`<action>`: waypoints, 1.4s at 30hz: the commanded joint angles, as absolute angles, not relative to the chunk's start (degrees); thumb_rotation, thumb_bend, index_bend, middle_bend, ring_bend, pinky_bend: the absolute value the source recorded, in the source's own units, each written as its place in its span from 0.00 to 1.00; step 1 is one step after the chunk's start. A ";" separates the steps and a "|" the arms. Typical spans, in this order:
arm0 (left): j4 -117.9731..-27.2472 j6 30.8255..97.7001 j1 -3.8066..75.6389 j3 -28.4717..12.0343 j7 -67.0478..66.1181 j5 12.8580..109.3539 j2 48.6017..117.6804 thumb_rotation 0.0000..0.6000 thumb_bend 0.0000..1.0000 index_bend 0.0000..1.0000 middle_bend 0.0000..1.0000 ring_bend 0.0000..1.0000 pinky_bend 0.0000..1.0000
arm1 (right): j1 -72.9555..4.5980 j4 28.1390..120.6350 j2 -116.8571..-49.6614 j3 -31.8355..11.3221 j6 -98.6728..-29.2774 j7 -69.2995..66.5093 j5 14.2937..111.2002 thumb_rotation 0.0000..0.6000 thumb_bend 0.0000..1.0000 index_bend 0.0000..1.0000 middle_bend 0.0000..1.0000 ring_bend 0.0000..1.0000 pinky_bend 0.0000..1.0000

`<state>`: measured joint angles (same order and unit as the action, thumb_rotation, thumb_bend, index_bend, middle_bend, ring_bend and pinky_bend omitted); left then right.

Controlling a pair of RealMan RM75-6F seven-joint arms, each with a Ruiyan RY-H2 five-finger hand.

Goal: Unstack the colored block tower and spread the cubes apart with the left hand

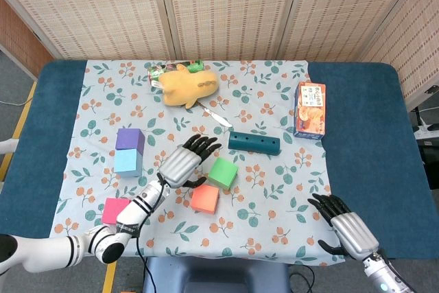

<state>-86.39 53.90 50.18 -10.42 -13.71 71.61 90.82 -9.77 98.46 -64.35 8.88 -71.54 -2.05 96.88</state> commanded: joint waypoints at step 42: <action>-80.41 57.21 30.09 0.57 -10.99 71.84 74.71 1.00 0.35 0.13 0.17 0.16 0.06 | -9.47 98.95 -63.75 9.02 -72.77 -2.57 97.28 1.00 0.19 0.00 0.00 0.00 0.00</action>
<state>-80.53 57.33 30.00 0.69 -10.87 71.95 74.60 -9.47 98.95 -63.76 9.03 -72.76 -2.57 97.28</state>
